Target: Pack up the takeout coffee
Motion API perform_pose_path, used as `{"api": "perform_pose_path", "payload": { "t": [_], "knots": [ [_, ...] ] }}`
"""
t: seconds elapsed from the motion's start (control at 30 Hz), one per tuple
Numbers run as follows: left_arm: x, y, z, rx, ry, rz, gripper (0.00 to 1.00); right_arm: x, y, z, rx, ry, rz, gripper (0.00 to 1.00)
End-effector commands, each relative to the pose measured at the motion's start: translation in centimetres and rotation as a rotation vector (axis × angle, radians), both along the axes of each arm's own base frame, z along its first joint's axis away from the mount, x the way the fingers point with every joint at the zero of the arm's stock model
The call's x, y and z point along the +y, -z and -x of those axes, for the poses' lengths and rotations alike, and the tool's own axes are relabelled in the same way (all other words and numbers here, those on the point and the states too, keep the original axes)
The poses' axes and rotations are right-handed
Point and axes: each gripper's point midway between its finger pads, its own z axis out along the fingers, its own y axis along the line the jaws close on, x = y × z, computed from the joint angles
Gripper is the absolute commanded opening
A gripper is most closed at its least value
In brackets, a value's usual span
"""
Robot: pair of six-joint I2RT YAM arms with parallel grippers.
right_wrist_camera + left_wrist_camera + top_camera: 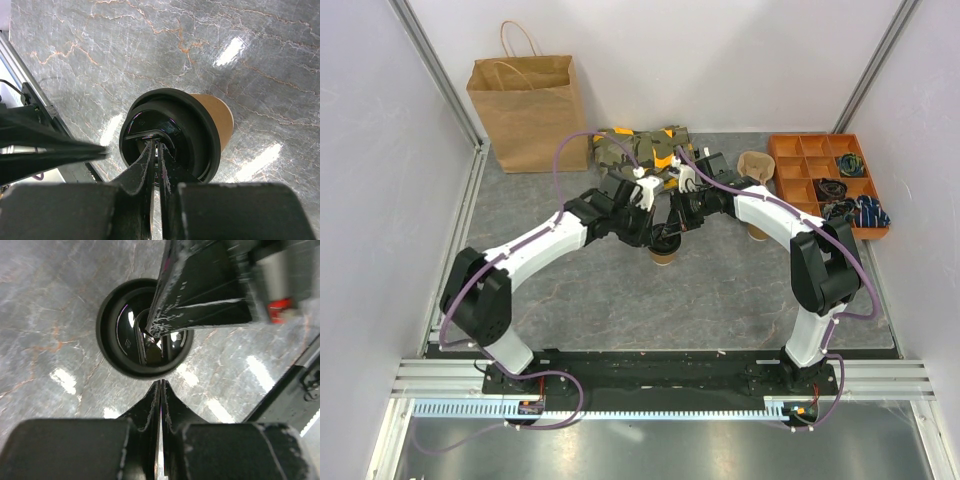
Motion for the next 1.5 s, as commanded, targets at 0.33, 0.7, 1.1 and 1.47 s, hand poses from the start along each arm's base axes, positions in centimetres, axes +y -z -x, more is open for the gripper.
{"api": "perform_pose_path", "payload": {
  "t": [0.33,0.7,1.1,1.47],
  "knots": [
    [0.2,1.8,0.2,0.009,-0.002,-0.004,0.09,-0.2,0.6,-0.1,0.003,-0.004,0.019,0.12],
    [2.6,-3.7,1.8,-0.017,-0.047,0.304,0.54,1.4,-5.8,-1.6,-0.126,-0.047,-0.107,0.22],
    [2.0,0.8,6.0,0.009,0.007,0.463,0.66,0.6,-9.7,-2.5,-0.15,-0.007,-0.189,0.3],
    [-2.1,4.3,3.1,0.171,-0.026,0.647,0.5,-2.5,-8.9,-4.0,-0.113,0.081,-0.193,0.31]
  ]
}}
